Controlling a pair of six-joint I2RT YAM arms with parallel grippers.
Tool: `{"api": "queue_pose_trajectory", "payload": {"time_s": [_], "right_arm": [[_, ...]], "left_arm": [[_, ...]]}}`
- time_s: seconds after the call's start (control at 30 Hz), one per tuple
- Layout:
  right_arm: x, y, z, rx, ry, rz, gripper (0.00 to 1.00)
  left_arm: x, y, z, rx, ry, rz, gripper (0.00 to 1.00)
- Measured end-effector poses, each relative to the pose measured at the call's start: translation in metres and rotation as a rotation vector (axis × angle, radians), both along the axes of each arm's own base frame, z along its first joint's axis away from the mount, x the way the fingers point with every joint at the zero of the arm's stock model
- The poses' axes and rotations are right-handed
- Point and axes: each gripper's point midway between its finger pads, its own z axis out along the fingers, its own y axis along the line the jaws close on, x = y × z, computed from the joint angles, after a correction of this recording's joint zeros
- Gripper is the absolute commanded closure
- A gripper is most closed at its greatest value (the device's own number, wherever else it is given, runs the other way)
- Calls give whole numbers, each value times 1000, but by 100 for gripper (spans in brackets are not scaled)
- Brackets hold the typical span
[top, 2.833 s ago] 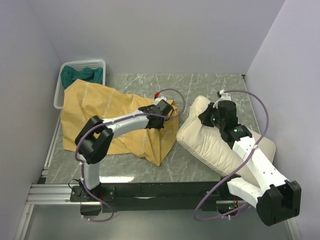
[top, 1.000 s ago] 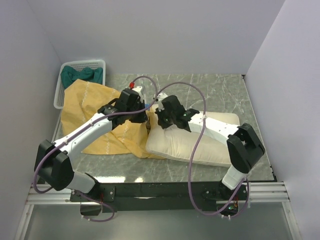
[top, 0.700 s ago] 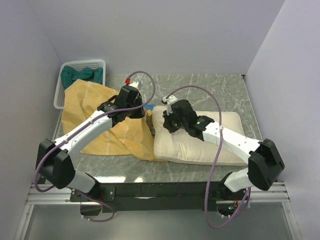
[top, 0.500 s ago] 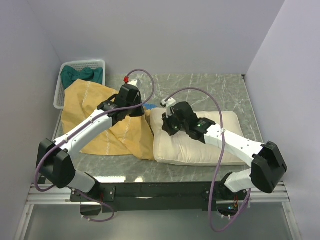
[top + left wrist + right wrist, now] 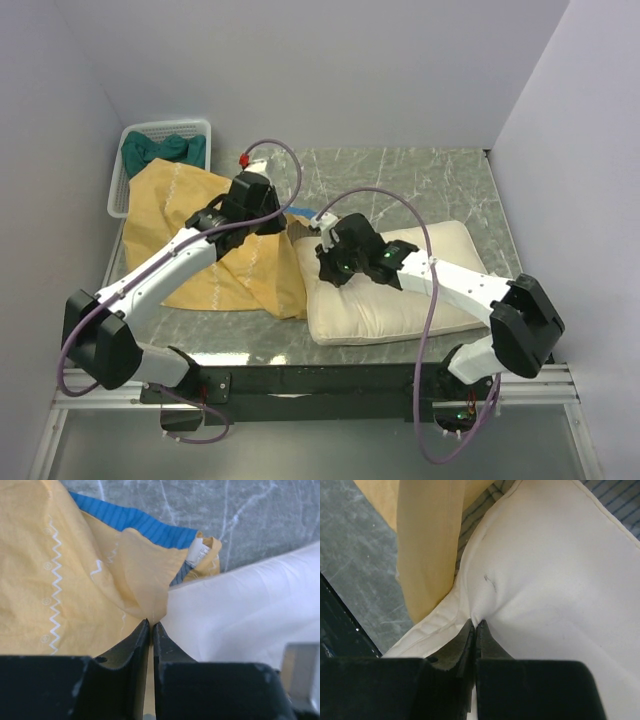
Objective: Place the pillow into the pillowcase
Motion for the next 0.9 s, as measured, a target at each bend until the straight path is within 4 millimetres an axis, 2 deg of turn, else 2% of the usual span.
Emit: {"api": "queue_pose_trajectory", "payload": {"time_s": [0.1,0.2,0.27,0.4,0.47,0.53,0.63,0.77,0.9], "right_arm": [[1,3,-4,-19,13,6,100],[13,10,2,-44,6,-2,100],[26,18,15,-54,-19,-5,100],[62,43,56,-29,-102,-14,100],[73,47,60,-38,-111,-16,100],[86,48,58,-42,-117,-32,100],[106,43,45,-48,-105,-76,100],[139,24,17,-83,-83,-203,100],[157,7,6,-99,-102,-337,100]], "left_arm": [[-10,-5,0,-32,-2,-52,89],[-21,-13,3,-63,-6,-127,89],[-31,-21,6,-78,-6,-191,90],[-53,-35,1,-84,9,-309,89],[-51,-33,8,-105,-13,-293,89],[-53,-28,7,-102,-16,-288,89],[-73,-35,5,-97,1,-376,89],[-95,-42,7,-111,25,-475,89],[-111,-41,14,-135,33,-531,92]]}}
